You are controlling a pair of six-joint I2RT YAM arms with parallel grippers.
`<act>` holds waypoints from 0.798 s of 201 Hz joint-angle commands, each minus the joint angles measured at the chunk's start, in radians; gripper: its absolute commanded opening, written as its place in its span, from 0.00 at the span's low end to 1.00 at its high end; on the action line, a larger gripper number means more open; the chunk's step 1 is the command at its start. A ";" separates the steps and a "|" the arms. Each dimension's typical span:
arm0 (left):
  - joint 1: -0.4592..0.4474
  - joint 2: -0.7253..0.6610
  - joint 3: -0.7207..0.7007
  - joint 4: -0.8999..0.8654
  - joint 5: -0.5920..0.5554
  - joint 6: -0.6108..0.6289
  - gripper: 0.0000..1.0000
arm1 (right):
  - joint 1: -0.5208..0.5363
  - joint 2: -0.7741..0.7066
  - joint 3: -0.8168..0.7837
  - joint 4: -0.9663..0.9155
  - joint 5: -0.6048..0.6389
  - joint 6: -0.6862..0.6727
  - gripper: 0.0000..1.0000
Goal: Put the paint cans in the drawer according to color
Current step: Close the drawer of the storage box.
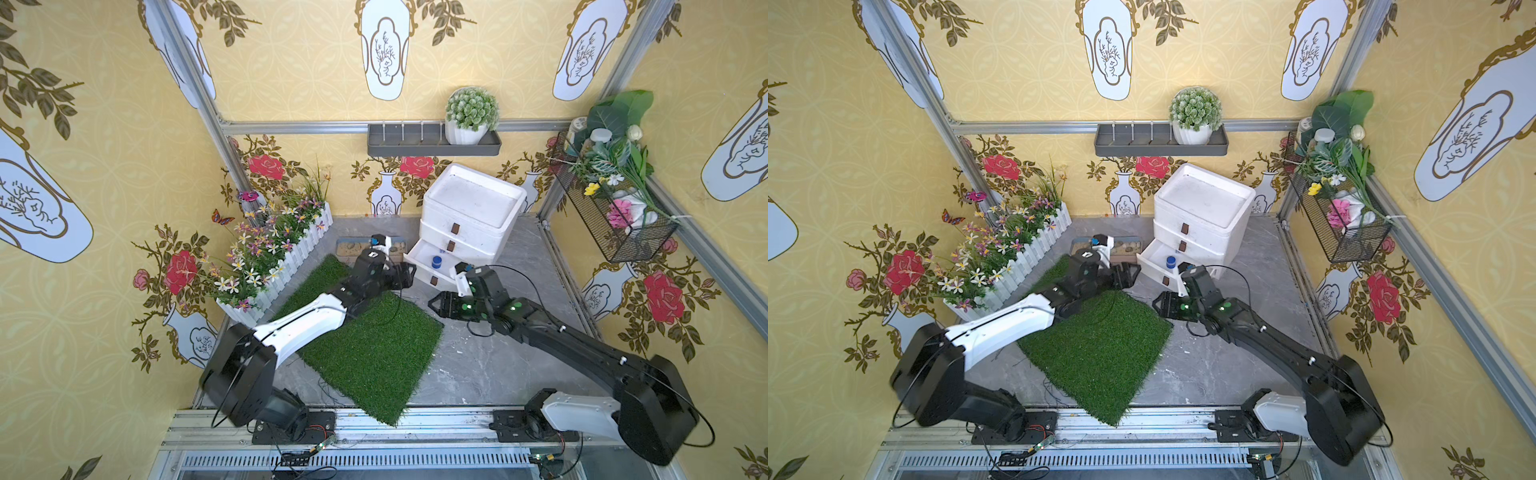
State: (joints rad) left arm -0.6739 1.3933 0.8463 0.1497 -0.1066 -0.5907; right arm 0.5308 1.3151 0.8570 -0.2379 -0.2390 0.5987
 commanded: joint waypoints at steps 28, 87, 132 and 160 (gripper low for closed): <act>0.013 -0.361 -0.383 0.123 -0.226 0.118 1.00 | 0.112 0.353 0.404 -0.422 0.375 -0.186 0.42; 0.023 -0.510 -0.508 0.069 -0.292 0.043 1.00 | 0.141 0.653 0.717 -0.636 0.592 -0.298 0.24; 0.025 -0.493 -0.486 0.059 -0.291 0.060 1.00 | 0.134 0.790 0.851 -0.732 0.755 -0.367 0.19; 0.025 -0.481 -0.464 0.039 -0.282 0.071 1.00 | 0.115 0.830 0.886 -0.748 0.815 -0.409 0.18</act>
State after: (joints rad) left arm -0.6498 0.9043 0.3687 0.1951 -0.3889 -0.5343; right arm 0.6586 2.1242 1.7195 -0.9314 0.4671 0.2470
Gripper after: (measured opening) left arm 0.999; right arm 0.186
